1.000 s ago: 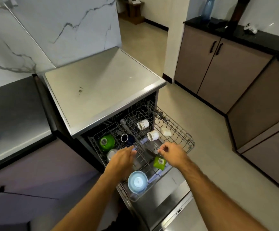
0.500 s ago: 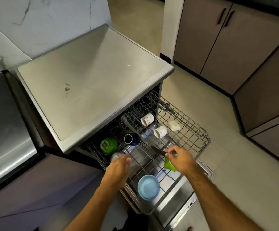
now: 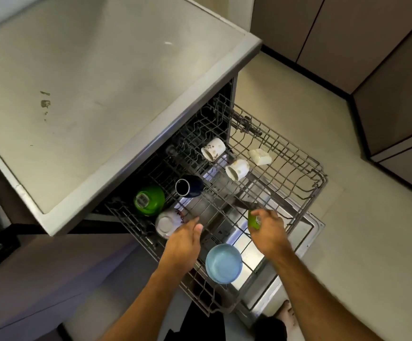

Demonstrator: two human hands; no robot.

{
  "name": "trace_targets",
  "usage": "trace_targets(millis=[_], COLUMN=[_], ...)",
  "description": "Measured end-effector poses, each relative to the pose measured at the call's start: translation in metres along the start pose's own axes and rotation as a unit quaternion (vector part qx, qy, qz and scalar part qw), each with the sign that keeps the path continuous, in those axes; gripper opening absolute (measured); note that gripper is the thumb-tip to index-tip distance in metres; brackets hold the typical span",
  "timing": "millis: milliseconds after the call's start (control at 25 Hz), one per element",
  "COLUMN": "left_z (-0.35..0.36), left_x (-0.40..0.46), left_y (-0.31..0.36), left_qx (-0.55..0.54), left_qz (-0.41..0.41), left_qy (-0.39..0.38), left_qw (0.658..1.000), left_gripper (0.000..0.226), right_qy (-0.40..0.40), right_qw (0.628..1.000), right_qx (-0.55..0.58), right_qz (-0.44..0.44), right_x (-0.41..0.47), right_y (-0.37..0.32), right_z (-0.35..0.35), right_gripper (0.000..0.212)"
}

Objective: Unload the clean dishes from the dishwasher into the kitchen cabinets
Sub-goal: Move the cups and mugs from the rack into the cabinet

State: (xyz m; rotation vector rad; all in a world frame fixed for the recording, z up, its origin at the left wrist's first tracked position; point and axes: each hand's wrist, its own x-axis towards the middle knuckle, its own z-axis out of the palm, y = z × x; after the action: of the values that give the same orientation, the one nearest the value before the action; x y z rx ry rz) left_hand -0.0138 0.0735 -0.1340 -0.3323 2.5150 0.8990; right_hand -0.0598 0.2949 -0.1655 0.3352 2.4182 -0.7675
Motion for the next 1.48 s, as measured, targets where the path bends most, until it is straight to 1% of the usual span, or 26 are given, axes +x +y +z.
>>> trace_targets(millis=[80,160,280,400,560,600,680,760,840,920,1000,1160,1360,1480], left_z=[0.013,0.025,0.035,0.040,0.047,0.048,0.046,0.041,0.035,0.030,0.027,0.029,0.030,0.027], left_x=[0.009,0.018,0.032,0.047,0.067,0.070,0.078,0.092,0.108,0.125,0.141,0.159,0.168,0.169], left_y=[-0.005,-0.006,-0.001,-0.001,-0.012,-0.014,-0.015,-0.015,-0.014,-0.013,-0.011,-0.015,-0.020,-0.025], left_qx=[0.001,-0.002,-0.011,-0.034,-0.046,-0.047,-0.049,-0.040,-0.028,-0.038,-0.043,-0.048,-0.060,-0.057], left_qz=[0.001,0.005,0.012,0.006,-0.032,-0.038,-0.048,-0.082,-0.104,-0.099,-0.101,-0.112,-0.135,-0.128], left_qy=[-0.017,-0.030,-0.037,-0.024,-0.003,0.015,0.089,0.169,0.204,0.205,0.186,0.136,0.131,0.143], left_qw=[1.000,1.000,0.999,0.999,0.998,0.998,0.994,0.981,0.973,0.973,0.976,0.983,0.980,0.980], left_gripper=[0.049,0.050,0.051,0.050,0.046,0.046,0.051,0.064,0.081,0.091,0.093,0.087,0.081,0.077], right_qy=[0.011,0.007,0.006,0.017,0.029,0.031,0.032,0.027,0.024,0.024,0.028,0.047,0.065,0.062], right_qw=[1.000,0.999,1.000,1.000,0.999,0.999,0.997,0.996,0.997,0.997,0.997,0.996,0.995,0.993], right_qx=[0.008,0.019,0.010,-0.007,-0.027,-0.039,-0.068,-0.082,-0.078,-0.072,-0.069,-0.067,-0.078,-0.097], right_qz=[0.021,0.033,0.026,0.019,0.018,0.016,0.013,0.013,0.016,0.021,0.024,0.023,-0.009,-0.016], right_x=[0.007,0.015,0.026,0.035,0.045,0.046,0.049,0.051,0.053,0.055,0.056,0.056,0.051,0.050], right_y=[0.006,0.010,0.015,0.020,0.026,0.028,0.032,0.034,0.034,0.034,0.034,0.034,0.029,0.026], right_z=[0.008,0.015,0.028,0.041,0.055,0.058,0.065,0.069,0.072,0.073,0.074,0.076,0.083,0.088], right_gripper=[0.057,0.063,0.064,0.065,0.069,0.069,0.067,0.063,0.061,0.060,0.058,0.053,0.054,0.059])
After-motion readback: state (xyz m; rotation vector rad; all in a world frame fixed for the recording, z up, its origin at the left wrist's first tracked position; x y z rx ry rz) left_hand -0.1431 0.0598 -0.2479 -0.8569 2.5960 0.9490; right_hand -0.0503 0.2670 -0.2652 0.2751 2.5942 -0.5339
